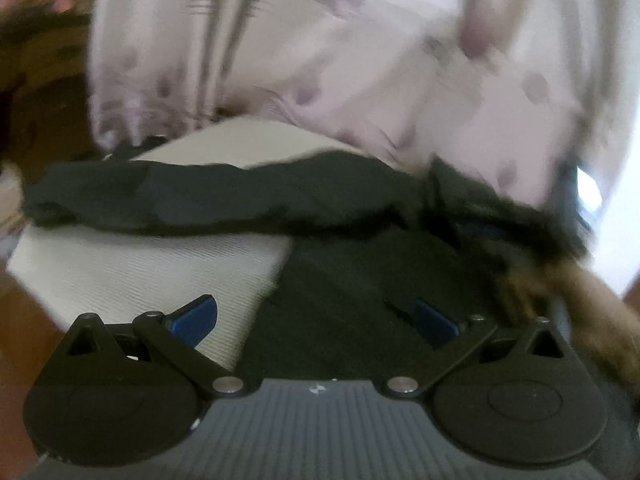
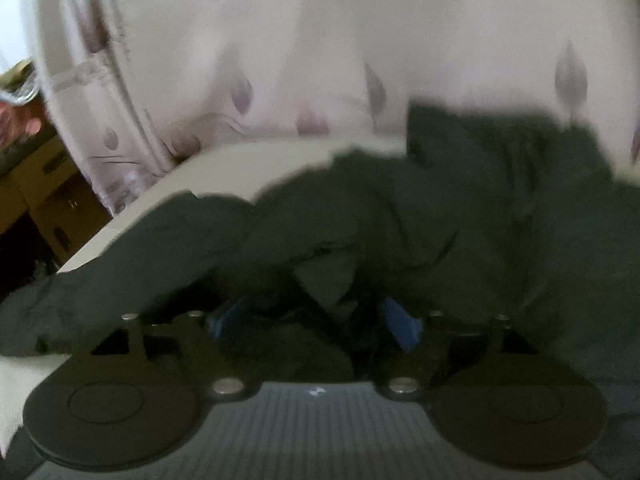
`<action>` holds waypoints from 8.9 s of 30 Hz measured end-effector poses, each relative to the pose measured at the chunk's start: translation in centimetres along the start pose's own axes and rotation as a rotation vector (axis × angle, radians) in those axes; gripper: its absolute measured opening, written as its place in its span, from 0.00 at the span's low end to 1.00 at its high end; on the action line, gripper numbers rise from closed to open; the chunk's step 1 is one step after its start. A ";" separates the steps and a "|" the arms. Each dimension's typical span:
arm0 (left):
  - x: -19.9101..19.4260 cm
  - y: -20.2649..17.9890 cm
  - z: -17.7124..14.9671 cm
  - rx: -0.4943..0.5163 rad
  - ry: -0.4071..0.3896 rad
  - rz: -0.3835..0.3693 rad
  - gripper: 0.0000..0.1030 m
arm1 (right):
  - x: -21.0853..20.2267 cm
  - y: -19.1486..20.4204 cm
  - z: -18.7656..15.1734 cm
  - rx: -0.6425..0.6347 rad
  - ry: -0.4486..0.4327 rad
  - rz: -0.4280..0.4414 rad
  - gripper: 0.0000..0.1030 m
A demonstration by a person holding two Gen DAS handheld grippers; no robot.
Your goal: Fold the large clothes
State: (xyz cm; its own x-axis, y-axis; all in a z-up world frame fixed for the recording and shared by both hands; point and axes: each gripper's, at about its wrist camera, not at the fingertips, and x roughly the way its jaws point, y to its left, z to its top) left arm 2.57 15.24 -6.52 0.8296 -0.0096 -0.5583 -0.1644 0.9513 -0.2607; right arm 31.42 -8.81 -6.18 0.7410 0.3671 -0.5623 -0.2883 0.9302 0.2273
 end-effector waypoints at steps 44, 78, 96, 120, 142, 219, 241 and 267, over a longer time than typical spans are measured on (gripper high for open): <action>4.1 -19.6 22.1 0.129 -0.216 -0.247 0.04 | -25.2 -14.3 -12.6 0.564 -0.297 0.070 0.89; 12.4 -16.5 6.9 0.239 -0.067 -0.353 0.98 | -13.9 -26.1 -1.3 0.472 -0.150 -0.059 0.96; 17.4 -10.4 5.9 0.123 0.106 -0.230 0.98 | -10.2 -24.4 0.4 0.239 -0.055 -0.291 0.12; 17.3 -10.1 4.4 0.078 0.109 -0.214 1.00 | 17.8 9.6 12.2 -0.616 0.569 0.248 0.64; 16.5 -10.1 4.5 0.010 0.097 -0.230 1.00 | 19.8 3.3 9.3 -0.243 0.187 0.284 0.34; -4.3 5.2 -3.1 0.175 0.053 -0.033 0.99 | -37.9 -18.6 -29.6 0.614 -0.154 -0.154 0.84; 1.7 6.9 -6.8 0.008 0.334 -0.382 0.47 | -33.9 -18.3 -29.5 0.727 -0.134 0.021 0.21; -1.6 4.4 -6.0 0.135 0.202 -0.326 0.19 | -34.4 -17.6 -28.1 0.717 -0.196 0.105 0.18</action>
State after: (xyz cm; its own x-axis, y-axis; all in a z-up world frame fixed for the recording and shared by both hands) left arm -2.68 17.65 -11.47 0.7027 -0.3648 -0.6109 0.1724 0.9203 -0.3512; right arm -6.00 -37.65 -13.19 0.8452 0.3833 -0.3725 0.0529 0.6335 0.7719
